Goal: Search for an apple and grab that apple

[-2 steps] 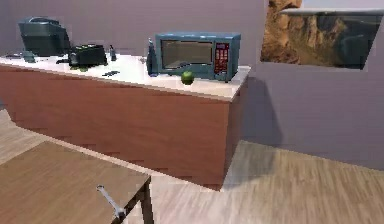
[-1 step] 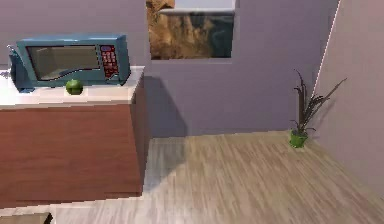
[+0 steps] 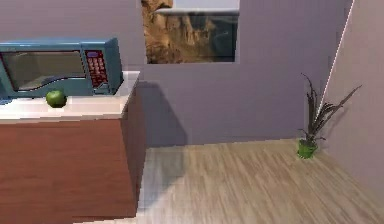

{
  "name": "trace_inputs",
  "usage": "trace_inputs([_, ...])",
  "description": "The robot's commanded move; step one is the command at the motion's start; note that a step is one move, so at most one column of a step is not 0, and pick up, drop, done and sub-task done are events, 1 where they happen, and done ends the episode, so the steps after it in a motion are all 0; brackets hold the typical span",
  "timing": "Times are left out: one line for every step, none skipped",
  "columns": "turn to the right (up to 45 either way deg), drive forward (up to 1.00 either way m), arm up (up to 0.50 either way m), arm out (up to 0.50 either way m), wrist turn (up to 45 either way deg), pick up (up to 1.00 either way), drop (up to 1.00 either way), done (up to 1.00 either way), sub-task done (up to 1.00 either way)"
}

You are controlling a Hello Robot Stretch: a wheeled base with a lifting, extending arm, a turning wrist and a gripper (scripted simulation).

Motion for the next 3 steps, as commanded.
trace_inputs([45.0,0.0,0.0,0.0,0.0,0.0,0.0,0.0,0.0])
trace_inputs([45.0,0.0,0.0,0.0,0.0,0.0,0.0,0.0,0.0])
trace_inputs([0.0,0.05,0.0,0.0,0.0,0.0,0.0,0.0,0.0])
